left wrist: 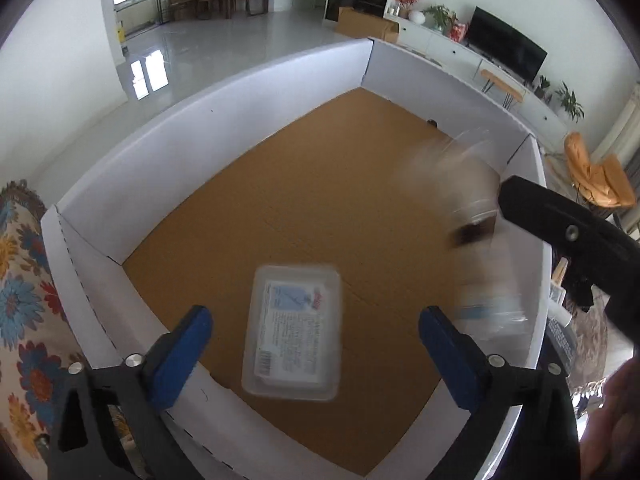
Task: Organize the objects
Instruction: 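Carry both items into the white bin and open both tools, then move both tools back over the table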
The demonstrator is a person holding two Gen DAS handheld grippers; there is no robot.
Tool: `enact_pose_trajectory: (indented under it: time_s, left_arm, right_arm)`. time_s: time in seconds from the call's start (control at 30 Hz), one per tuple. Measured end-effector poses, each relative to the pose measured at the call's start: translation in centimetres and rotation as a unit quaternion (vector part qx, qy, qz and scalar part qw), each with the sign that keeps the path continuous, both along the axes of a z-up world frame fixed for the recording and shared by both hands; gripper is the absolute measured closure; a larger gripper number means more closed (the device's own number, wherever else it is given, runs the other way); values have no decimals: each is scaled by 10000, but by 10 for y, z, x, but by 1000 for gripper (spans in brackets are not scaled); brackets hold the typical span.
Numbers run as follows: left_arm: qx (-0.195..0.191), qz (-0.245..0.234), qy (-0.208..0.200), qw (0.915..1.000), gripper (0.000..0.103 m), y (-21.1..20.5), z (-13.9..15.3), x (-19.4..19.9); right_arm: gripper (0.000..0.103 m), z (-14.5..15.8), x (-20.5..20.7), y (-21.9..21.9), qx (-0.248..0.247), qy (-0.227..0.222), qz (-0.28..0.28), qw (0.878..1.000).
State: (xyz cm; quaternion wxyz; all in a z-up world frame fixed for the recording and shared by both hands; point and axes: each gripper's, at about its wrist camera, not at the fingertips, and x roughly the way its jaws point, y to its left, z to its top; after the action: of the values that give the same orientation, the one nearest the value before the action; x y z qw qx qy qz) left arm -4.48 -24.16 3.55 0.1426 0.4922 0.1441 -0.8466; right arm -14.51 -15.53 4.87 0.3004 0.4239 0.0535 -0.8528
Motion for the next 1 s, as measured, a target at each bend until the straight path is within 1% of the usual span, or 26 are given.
enact_pose_trajectory:
  time_s: [0.03, 0.1, 0.17, 0.23, 0.3, 0.37, 0.43, 0.47, 0.57, 0.67, 0.73, 0.8, 0.9, 1.0]
  left_arm:
    - [2, -3, 3, 10000, 0, 0, 0, 1]
    - [34, 1, 34, 10000, 0, 0, -1, 3]
    - [42, 39, 177, 9998, 0, -2, 1, 8]
    - [11, 91, 316, 9995, 0, -1, 3, 16]
    - [-35, 140, 520, 9985, 0, 5, 2, 23]
    - [-98, 170, 700, 9974, 0, 11, 3, 25]
    - [-155, 189, 862, 9960, 0, 16, 8, 29]
    - [-178, 193, 936, 9953, 0, 19, 11, 32]
    - [-236, 204, 1217, 9921, 0, 28, 24, 46]
    - [-227, 83, 1499, 9884, 0, 41, 38, 59]
    - [-195, -103, 1684, 9855, 0, 60, 49, 65]
    - [-180, -368, 1850, 9819, 0, 82, 60, 69]
    - [-96, -821, 2011, 9761, 0, 116, 71, 75]
    - [22, -1344, 2059, 9693, 0, 152, 75, 81]
  right_arm:
    - [25, -4, -3, 2, -18, 38, -77, 10000]
    - [24, -3, 3, 9, -126, 131, -185, 9997]
    - [24, 0, 9, 20, -188, 209, -274, 9992]
    - [24, 8, 25, 40, -286, 379, -319, 9984]
    - [13, 18, 45, 67, -311, 702, -367, 9964]
    - [10, 21, 66, 89, -243, 1000, -446, 9937]
    - [9, 18, 91, 120, -88, 1254, -533, 9906]
    - [9, 13, 101, 134, -8, 1318, -530, 9899]
    - [9, -7, 135, 186, 352, 1465, -839, 9850]
    - [9, -34, 167, 245, 745, 1443, -1340, 9776]
    - [9, -51, 184, 281, 972, 1269, -1704, 9723]
    - [9, -68, 197, 314, 1109, 1018, -2073, 9666]
    - [9, -83, 206, 352, 1273, 790, -2474, 9573]
    - [9, -92, 215, 380, 1331, 592, -2748, 9504]
